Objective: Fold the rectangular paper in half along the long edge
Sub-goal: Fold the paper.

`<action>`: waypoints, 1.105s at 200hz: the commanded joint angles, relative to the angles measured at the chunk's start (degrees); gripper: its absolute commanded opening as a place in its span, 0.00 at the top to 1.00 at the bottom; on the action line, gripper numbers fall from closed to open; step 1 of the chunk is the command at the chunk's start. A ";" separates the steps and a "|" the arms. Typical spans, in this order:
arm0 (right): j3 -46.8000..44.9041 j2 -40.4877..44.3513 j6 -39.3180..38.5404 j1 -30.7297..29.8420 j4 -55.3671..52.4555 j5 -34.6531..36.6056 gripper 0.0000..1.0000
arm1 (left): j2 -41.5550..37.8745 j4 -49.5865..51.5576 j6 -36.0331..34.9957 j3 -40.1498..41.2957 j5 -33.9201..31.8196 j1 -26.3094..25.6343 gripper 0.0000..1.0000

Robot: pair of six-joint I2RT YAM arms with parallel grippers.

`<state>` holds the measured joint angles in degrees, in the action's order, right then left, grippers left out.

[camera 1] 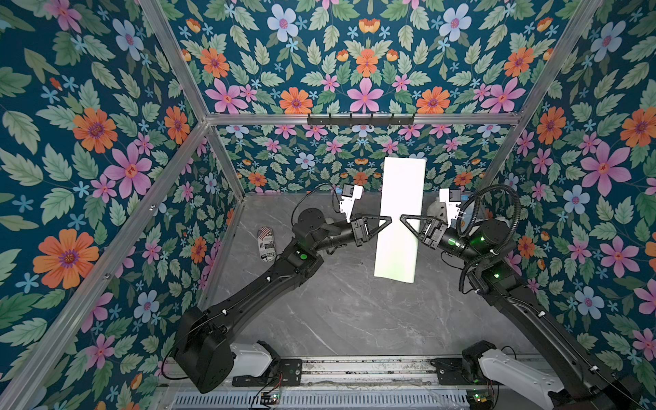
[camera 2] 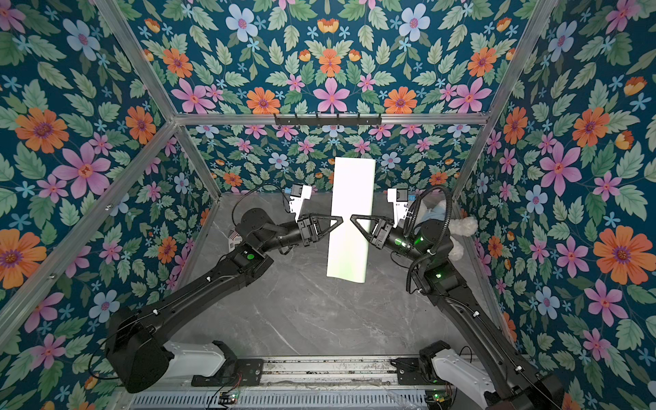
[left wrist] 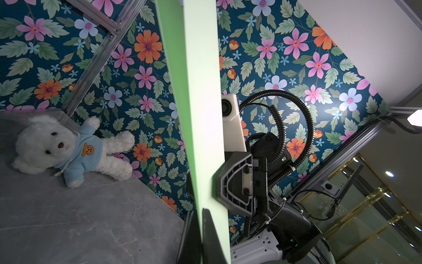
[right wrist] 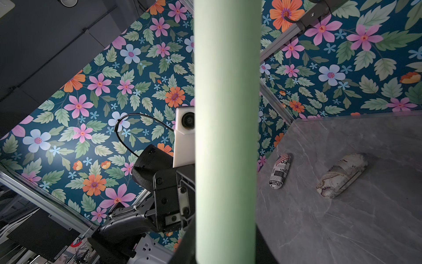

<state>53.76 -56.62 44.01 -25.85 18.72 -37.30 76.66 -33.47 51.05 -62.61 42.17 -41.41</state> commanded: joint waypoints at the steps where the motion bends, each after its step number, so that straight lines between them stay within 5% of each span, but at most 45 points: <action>1: 0.03 0.15 -0.51 -0.04 1.62 -0.75 0.72 | 0.05 -1.68 -0.33 -0.23 0.94 -0.08 1.00; 82: 0.38 0.39 -1.47 -0.01 2.17 -1.45 0.62 | -0.52 -1.86 -0.24 -0.23 1.64 -0.33 1.00; 221: 1.08 1.16 -3.26 0.31 0.13 -5.34 0.73 | -1.58 -1.52 -1.00 0.12 1.24 -0.65 1.00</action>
<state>53.91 -56.12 42.13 -25.71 18.83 -41.32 75.37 -33.65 50.83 -62.48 43.31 -42.04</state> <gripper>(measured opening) 0.283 0.051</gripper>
